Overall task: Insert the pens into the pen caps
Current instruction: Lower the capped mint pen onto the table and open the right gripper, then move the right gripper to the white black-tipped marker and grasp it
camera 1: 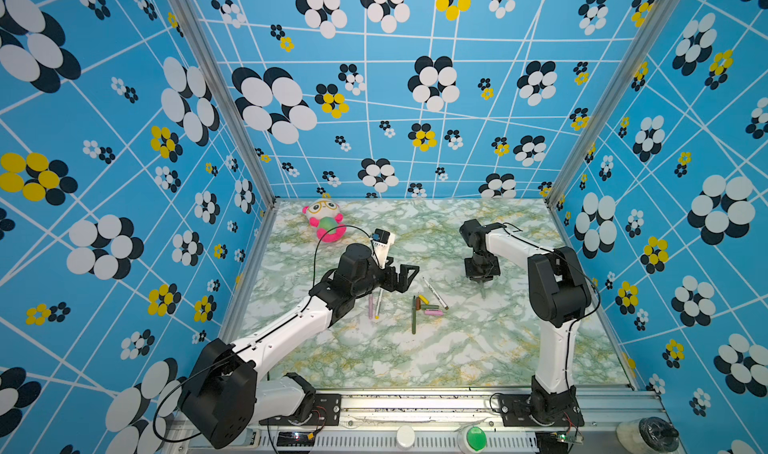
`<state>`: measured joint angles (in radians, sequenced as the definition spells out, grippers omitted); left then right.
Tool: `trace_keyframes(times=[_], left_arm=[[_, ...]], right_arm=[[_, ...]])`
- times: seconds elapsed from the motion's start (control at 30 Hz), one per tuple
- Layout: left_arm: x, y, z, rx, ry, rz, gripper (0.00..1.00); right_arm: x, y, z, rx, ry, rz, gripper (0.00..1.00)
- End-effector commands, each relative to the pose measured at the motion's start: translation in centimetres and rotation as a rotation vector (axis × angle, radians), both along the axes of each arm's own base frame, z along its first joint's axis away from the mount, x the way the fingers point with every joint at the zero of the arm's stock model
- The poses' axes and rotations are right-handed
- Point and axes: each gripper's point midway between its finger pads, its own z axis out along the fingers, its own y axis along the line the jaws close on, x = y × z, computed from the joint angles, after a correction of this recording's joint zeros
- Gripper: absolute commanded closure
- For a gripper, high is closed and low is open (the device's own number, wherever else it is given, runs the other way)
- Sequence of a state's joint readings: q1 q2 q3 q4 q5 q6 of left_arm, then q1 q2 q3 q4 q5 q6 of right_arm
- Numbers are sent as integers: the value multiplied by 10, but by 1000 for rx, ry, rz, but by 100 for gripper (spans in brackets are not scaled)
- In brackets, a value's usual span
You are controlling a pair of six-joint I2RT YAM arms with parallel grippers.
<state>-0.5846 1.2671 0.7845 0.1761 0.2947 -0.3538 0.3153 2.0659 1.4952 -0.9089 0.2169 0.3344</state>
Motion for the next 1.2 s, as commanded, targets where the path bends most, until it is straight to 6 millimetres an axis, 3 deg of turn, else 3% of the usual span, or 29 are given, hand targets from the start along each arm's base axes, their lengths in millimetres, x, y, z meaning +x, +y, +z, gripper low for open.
trace_keyframes(times=[0.0,0.17,0.57,0.67,0.83,1.03,1.17], left_arm=[[4,0,8,1,-13,0,1],[6,2,8,7,-16,18,1],[6,18,16,35,-49,67,1],[6,21,16,39,-48,80,1],[14,36,18,36,-20,159,1],[9,52,41,-38,-141,164,1],[-2,55,43,-28,-164,141,0]], right_arm=[[-1,-3,-3,-17,11,-22,76],[-1,-3,-3,-13,4,-23,69],[9,-2,18,10,-48,-10,65],[14,0,35,25,-88,-11,64],[21,7,80,79,-179,5,63],[21,48,131,323,-343,93,63],[5,78,134,390,-344,168,63]])
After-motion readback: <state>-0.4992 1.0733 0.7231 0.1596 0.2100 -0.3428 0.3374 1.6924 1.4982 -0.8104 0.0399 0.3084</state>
